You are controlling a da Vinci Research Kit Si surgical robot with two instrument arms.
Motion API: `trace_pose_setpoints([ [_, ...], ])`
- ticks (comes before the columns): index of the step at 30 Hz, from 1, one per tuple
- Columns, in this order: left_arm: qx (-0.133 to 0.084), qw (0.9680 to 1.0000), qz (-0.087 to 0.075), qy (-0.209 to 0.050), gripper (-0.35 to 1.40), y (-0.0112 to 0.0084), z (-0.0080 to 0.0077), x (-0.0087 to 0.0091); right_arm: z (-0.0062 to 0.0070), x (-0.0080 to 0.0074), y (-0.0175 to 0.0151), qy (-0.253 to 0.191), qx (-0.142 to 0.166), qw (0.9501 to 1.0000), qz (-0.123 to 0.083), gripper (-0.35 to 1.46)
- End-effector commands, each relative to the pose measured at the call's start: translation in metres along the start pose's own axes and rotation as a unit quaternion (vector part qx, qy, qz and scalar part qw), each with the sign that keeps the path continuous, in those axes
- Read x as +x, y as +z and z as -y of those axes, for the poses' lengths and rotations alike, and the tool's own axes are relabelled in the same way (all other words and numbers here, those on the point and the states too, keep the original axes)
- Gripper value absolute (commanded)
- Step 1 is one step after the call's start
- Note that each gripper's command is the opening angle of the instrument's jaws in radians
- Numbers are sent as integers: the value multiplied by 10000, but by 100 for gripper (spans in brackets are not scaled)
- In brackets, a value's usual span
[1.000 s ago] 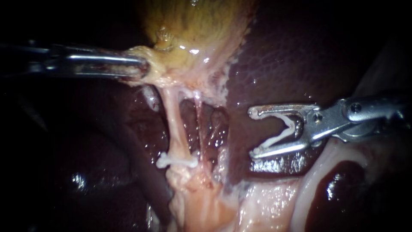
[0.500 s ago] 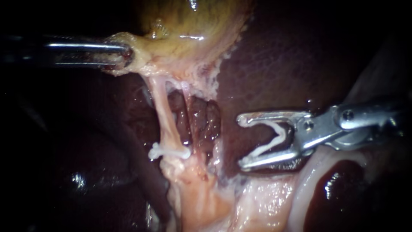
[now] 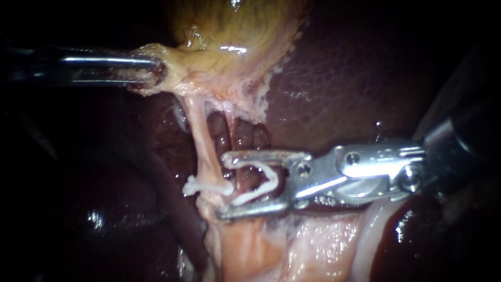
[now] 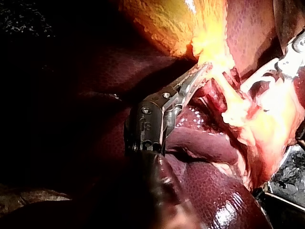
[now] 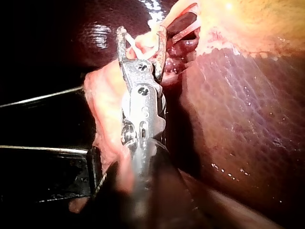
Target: Clipping second clip left tube
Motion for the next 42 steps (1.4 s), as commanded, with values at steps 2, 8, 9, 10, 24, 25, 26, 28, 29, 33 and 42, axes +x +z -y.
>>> trace_pose_setpoints([
  [2, 2, 10000, 0, 0, -35, 0, 0, 0, -7, -10, 5, 77, -11, 10000, -9, 50],
  [8, 3, 10000, 0, 0, -35, 0, 0, 0, -30, -33, 9, 361, -87, 9993, 53, 50],
  [9, 3, 10000, 0, 0, -35, 0, 0, 0, -33, -35, 9, 363, -95, 9993, 53, 50],
  [10, 3, 10000, 0, 0, -35, 0, -1, 0, -35, -36, 10, 394, -100, 9992, 52, 50],
  [24, 8, 10000, -2, -2, -35, 1, -2, 0, -37, -27, 63, 803, 285, 9963, -90, 50],
  [25, 9, 10000, -2, -2, -35, 1, -2, 0, -36, -28, 67, 817, 308, 9961, -99, 50],
  [26, 9, 10000, -2, -2, -35, 1, -2, 0, -35, -28, 70, 830, 348, 9959, -122, 50],
  [28, 9, 10000, -2, -2, -35, 1, -2, 0, -32, -27, 73, 829, 415, 9955, -200, 50],
  [29, 9, 10000, -2, -2, -35, 1, -2, 0, -31, -26, 74, 819, 445, 9953, -256, 50],
  [33, 10, 10000, -2, -2, -35, 1, -2, 0, -21, -16, 74, 787, 577, 9944, -410, 50],
  [42, 7, 10000, -1, -2, -35, 1, -2, 1, 17, 12, 78, 754, 933, 9906, -651, 49],
])
